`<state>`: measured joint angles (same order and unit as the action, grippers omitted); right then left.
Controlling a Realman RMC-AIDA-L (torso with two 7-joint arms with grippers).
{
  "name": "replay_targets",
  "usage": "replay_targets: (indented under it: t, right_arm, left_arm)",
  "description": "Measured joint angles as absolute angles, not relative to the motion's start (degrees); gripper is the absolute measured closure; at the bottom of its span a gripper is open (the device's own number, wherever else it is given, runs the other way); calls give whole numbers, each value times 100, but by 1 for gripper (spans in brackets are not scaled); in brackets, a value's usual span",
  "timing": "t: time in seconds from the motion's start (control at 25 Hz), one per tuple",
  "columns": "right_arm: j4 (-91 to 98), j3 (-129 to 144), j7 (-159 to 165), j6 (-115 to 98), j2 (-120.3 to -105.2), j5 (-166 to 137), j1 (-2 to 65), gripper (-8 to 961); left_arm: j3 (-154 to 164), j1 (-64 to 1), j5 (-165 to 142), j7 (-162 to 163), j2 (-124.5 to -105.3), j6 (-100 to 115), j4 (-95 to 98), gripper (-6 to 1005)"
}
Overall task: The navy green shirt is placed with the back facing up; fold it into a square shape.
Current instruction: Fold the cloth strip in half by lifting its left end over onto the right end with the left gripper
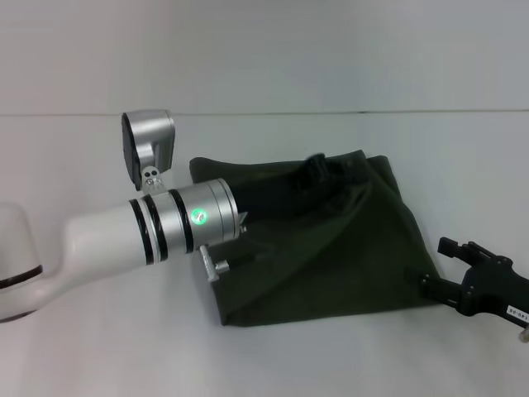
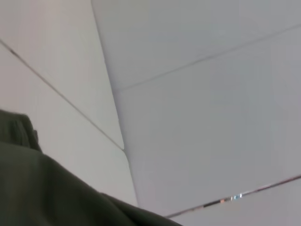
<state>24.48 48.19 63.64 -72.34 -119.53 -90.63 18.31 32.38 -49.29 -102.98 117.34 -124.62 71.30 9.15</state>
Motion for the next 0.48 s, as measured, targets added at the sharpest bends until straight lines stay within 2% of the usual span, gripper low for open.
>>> replay_targets:
  t: [0.48]
  right_arm:
    - [2434,4865,6363,-7228,-11960,-9064,1873,9]
  left_arm:
    - [3270,-5313,-9959,11215,-12469,6824,215,984]
